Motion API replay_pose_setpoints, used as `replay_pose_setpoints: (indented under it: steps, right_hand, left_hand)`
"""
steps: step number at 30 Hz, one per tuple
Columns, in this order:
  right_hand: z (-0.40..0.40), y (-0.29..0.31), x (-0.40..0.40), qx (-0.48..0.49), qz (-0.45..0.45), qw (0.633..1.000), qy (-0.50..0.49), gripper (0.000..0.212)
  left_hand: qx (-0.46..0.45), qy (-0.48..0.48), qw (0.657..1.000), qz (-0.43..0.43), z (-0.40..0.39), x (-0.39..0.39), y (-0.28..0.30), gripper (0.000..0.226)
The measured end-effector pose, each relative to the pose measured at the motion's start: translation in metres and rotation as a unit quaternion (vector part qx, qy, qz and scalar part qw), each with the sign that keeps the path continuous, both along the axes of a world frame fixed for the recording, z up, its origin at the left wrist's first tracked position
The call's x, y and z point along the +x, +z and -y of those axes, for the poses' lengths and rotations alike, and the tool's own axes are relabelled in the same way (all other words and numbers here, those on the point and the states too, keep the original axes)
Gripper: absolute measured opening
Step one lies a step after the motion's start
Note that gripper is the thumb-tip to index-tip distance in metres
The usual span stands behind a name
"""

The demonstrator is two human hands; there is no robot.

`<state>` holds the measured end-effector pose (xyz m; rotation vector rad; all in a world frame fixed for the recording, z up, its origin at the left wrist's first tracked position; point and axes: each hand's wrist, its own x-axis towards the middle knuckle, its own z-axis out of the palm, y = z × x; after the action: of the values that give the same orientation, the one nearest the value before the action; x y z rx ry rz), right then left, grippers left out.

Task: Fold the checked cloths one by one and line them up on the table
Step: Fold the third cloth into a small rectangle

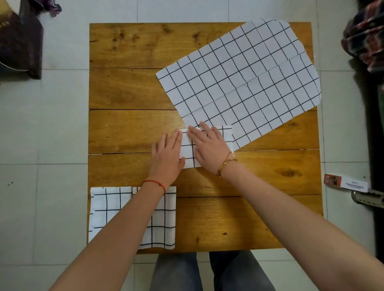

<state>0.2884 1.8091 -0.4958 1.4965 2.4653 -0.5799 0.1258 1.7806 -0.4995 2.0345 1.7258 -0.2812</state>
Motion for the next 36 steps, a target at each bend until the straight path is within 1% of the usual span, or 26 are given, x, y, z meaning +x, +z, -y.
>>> replay_pose_setpoints:
  steps: [3, 6, 13, 15, 17, 20, 22, 25, 28, 32, 36]
  right_hand:
    - [0.001, -0.005, -0.012, -0.017, 0.044, 0.999, 0.015, 0.056]
    - [0.005, -0.004, -0.005, -0.020, 0.071, 0.997, 0.010, 0.056]
    - [0.016, 0.000, 0.064, -0.017, 0.088, 0.989, -0.119, 0.054]
    - [0.015, 0.000, 0.074, -0.014, 0.086, 0.987, -0.135, 0.055]
    - [0.015, 0.002, 0.074, -0.005, 0.070, 0.988, -0.138, 0.058]
    - [0.020, 0.010, 0.064, 0.017, 0.025, 0.995, -0.099, 0.056]
    - [0.029, 0.015, 0.053, 0.027, 0.006, 0.999, -0.047, 0.052]
    - [0.046, 0.016, 0.034, 0.013, -0.005, 1.000, 0.026, 0.048]
    - [0.061, 0.013, 0.018, -0.012, -0.001, 0.998, 0.068, 0.050]
    - [0.073, 0.005, 0.024, -0.024, 0.037, 0.996, 0.076, 0.053]
    - [0.080, 0.001, 0.063, -0.013, 0.060, 0.996, 0.060, 0.052]
  left_hand:
    - [-0.015, -0.010, 1.000, -0.016, -0.002, 0.000, -0.001, 0.076]
    - [-0.023, -0.009, 0.999, -0.025, -0.003, 0.000, 0.001, 0.078]
    - [-0.027, -0.012, 0.999, -0.033, -0.001, 0.000, -0.002, 0.079]
    - [-0.028, -0.014, 0.999, -0.037, 0.000, 0.000, -0.002, 0.078]
    - [-0.006, -0.013, 0.999, -0.031, 0.003, -0.001, -0.001, 0.074]
    - [0.083, -0.021, 0.996, -0.005, 0.018, -0.002, 0.004, 0.060]
    - [0.108, -0.032, 0.994, 0.015, 0.032, -0.001, 0.005, 0.053]
    - [0.097, -0.043, 0.994, 0.028, 0.051, 0.001, 0.007, 0.049]
    - [0.063, -0.035, 0.997, 0.003, 0.063, 0.003, 0.007, 0.050]
    - [0.041, -0.024, 0.999, -0.027, 0.069, 0.005, 0.005, 0.054]
    - [0.024, -0.018, 0.999, -0.041, 0.072, 0.005, 0.003, 0.062]
